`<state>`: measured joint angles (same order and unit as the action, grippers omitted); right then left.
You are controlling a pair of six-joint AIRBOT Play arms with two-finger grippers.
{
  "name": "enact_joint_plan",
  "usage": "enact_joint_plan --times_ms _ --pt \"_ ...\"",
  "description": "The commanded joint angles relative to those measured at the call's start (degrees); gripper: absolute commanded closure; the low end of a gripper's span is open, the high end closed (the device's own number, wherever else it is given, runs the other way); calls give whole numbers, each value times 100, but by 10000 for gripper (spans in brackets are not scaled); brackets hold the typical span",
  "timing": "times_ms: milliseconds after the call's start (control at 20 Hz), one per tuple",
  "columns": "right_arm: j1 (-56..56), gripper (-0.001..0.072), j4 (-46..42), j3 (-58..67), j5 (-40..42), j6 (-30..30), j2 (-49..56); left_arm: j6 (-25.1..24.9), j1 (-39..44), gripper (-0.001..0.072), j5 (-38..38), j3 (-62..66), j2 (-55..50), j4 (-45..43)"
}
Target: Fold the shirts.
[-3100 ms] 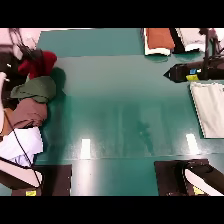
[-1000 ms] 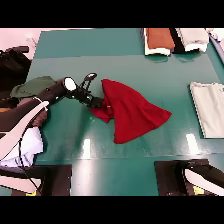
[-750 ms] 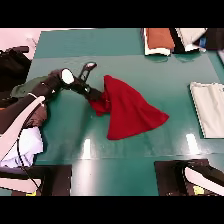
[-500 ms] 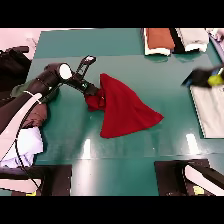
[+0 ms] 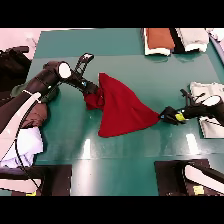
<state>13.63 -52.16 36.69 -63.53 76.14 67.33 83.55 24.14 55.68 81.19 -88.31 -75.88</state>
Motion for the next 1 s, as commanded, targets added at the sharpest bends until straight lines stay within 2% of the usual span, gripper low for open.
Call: enact_joint_plan --times_ms 0,50,150,200,350,500,750,950 --pt "-535 278 295 208 688 -151 459 247 0 679 -17 7 2 0" --pt "-704 320 286 350 769 -149 599 365 0 679 -15 7 4 0" --pt "-929 588 243 566 841 -166 809 487 0 680 -13 7 4 -2" --pt "-1005 695 243 662 863 -170 859 501 -2 679 -13 11 17 -4" --pt "-1003 696 188 1117 813 -177 557 501 -57 680 -13 98 297 -120" --pt "-745 696 -348 2133 496 -175 -350 511 -588 680 -22 398 960 -131" --pt "179 696 -654 4223 -9 -175 -1829 278 -1569 680 -55 1150 2496 -175" --pt "1075 696 -656 5313 -317 -175 -2509 273 -1644 680 -120 1665 3613 -605"
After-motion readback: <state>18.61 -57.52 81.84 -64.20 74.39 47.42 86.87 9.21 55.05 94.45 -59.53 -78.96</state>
